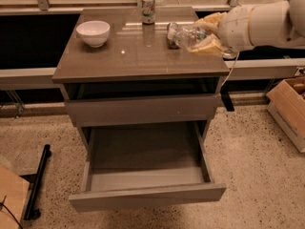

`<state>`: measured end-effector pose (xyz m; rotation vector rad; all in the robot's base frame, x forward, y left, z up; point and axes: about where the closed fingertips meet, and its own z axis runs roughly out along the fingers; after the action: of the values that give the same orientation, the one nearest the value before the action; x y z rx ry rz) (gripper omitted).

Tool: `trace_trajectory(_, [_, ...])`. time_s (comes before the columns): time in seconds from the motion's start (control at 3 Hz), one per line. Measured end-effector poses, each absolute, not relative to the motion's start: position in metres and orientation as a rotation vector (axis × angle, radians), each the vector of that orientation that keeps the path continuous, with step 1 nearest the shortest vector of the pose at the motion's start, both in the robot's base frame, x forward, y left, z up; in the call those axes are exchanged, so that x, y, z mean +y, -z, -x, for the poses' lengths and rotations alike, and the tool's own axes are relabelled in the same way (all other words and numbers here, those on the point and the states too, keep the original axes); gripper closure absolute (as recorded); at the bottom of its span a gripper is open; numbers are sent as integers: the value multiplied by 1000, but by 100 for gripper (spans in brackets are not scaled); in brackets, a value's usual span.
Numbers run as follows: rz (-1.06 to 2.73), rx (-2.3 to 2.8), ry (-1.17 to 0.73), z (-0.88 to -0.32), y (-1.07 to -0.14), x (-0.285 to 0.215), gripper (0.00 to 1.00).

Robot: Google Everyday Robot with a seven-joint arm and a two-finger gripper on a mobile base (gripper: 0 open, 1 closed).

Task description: Pick water bottle from middle drawer and place on counter

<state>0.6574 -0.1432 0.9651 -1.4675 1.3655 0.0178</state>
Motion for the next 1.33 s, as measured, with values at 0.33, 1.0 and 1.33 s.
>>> trace_trajectory(0.33, [1498,1274,56,-697,-973,-109,100])
trace_trajectory(1.0, [1549,1213,-2,-776,-935,-55,79])
trace_trajectory(1.33, [1555,1250,-38,-804,-908,-48,56])
